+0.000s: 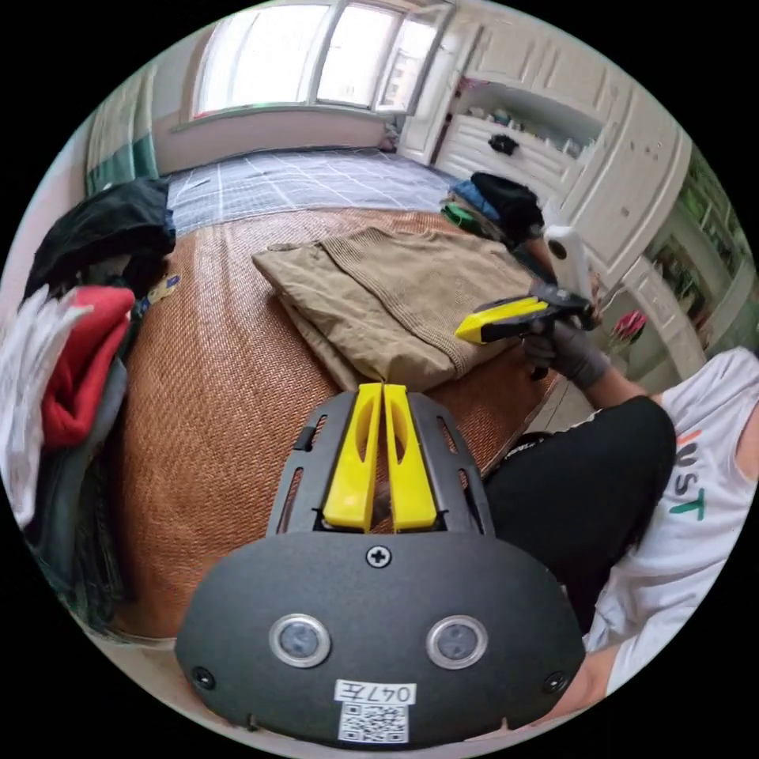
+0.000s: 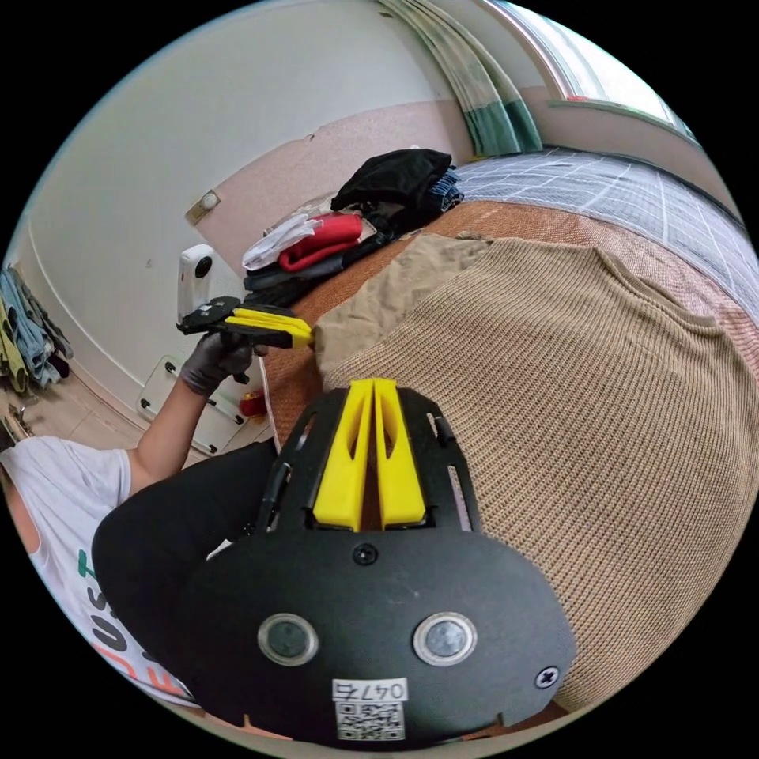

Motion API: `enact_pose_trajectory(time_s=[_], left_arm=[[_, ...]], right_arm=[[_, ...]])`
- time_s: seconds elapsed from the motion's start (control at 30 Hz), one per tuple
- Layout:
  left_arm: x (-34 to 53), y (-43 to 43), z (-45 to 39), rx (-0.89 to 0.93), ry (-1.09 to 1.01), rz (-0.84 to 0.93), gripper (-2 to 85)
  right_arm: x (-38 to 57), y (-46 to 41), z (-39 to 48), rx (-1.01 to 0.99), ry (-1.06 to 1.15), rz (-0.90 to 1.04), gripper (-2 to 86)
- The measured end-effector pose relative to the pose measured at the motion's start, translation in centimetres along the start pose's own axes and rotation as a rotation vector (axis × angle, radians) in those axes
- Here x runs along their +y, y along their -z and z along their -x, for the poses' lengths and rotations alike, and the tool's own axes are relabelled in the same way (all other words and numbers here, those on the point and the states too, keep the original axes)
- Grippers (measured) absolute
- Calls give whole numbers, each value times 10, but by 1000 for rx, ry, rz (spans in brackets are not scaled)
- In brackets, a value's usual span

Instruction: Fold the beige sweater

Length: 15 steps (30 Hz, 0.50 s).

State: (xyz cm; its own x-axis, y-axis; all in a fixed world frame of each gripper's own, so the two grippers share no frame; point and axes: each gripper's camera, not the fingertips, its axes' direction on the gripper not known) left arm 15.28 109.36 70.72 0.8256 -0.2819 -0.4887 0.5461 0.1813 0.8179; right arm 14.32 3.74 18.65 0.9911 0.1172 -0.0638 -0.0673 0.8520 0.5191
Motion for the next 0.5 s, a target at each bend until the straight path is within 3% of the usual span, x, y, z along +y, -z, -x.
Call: enact_pose_trajectory(time_s=[0.07,0.13,0.37,0.5], left_arm=[[26,5,72,263,188,-120,-8],[45,-8,114,364,292,-135,-9],[98,27,160,287,496,-241,3],[97,21,161,251,553,-242,108]], right_arm=[[7,-2,-11,-15,-20,1,-8],[12,-4,-20,-43,-44,3,-8],[23,-3,-27,-50,-46,9,-11],[29,0,-24,-46,-40,-11,-12]])
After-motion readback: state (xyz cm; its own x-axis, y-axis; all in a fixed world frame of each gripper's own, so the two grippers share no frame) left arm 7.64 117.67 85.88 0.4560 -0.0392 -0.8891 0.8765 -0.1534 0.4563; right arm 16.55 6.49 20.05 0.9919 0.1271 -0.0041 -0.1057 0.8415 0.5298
